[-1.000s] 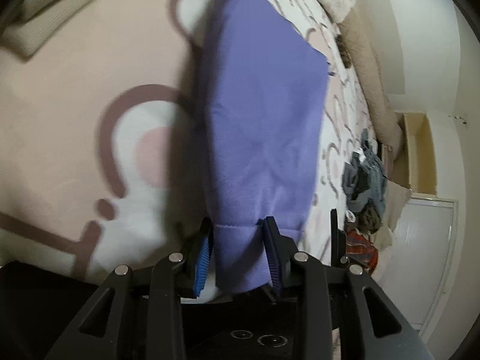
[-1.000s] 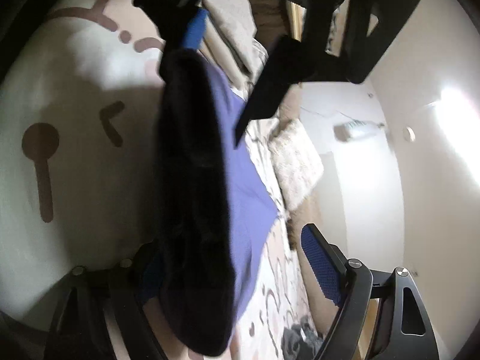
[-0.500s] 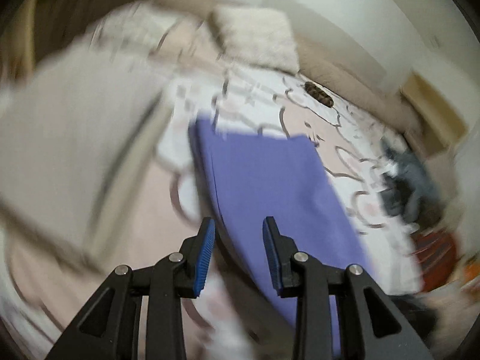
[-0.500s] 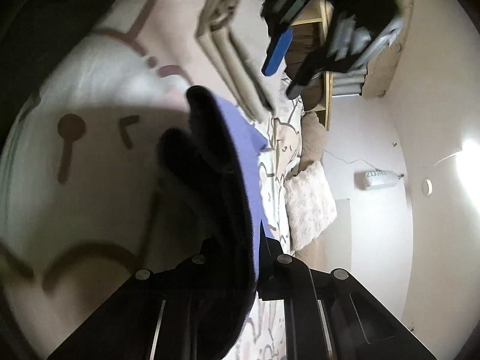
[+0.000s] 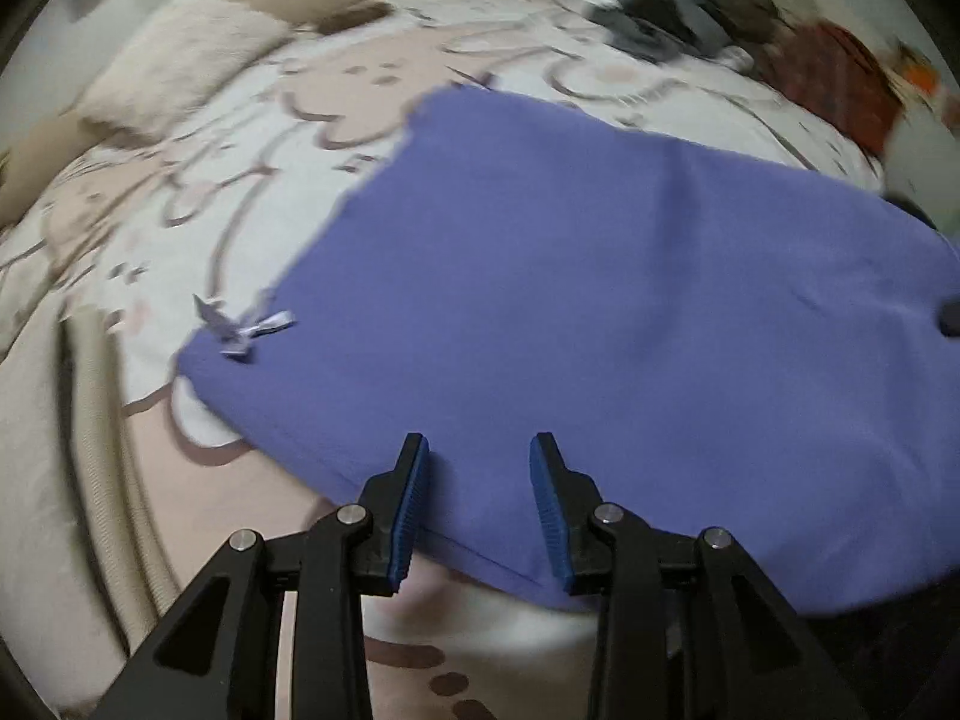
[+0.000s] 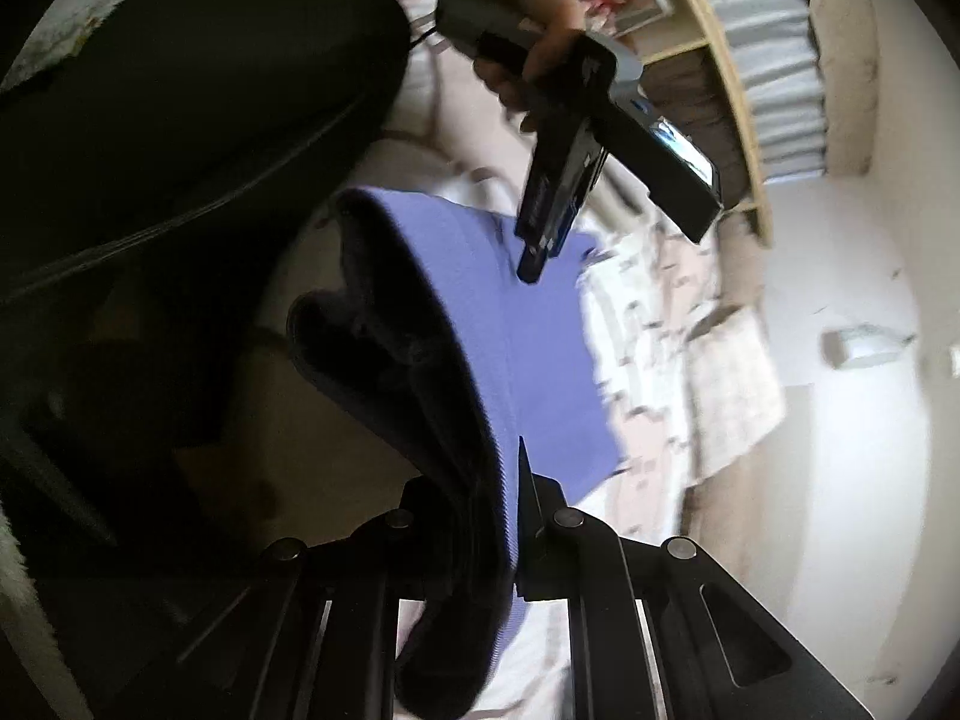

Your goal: Fold clothes

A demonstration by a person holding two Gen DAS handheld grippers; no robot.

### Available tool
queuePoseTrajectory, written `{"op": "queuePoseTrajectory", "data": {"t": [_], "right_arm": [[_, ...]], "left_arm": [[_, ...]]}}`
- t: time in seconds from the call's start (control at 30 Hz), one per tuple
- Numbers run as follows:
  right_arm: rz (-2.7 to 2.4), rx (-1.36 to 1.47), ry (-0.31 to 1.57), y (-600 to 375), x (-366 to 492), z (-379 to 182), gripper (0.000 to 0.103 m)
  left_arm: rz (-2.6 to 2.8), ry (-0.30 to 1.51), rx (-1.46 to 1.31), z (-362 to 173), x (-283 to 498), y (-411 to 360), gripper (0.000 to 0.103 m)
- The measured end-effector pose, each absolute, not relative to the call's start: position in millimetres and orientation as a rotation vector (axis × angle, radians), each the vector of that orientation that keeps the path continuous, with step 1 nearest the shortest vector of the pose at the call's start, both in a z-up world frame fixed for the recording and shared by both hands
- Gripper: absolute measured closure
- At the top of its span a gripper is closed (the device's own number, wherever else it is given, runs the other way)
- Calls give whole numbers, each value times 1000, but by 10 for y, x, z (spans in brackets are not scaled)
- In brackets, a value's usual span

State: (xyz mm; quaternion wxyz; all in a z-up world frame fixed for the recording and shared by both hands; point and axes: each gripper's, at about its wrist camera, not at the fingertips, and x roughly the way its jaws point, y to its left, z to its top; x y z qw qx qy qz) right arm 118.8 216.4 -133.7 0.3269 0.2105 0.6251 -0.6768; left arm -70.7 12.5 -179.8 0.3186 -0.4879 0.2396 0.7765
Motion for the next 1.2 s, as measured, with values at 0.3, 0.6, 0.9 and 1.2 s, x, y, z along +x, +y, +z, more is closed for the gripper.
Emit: {"op": "queuePoseTrajectory", "data": {"t": [0.3,0.6,0.9,1.2], "right_arm": [[-1787,658,1515,2106,1271,-1260,90],[-1700,834,1371,1857,810,-887,90],[-1483,1051,1256,1589,-383,-370,90],[-1248,1302,1205,1017,-1629,-676,90]], "left_arm": [[1862,489,-1314,-1725,-907,663,56],[1897,496,-1276,-1673,-902,418,56],[1940,516,-1359,-1853,-860,-272,56],[1930,355,-1339,-1967,-788,-536,56]]}}
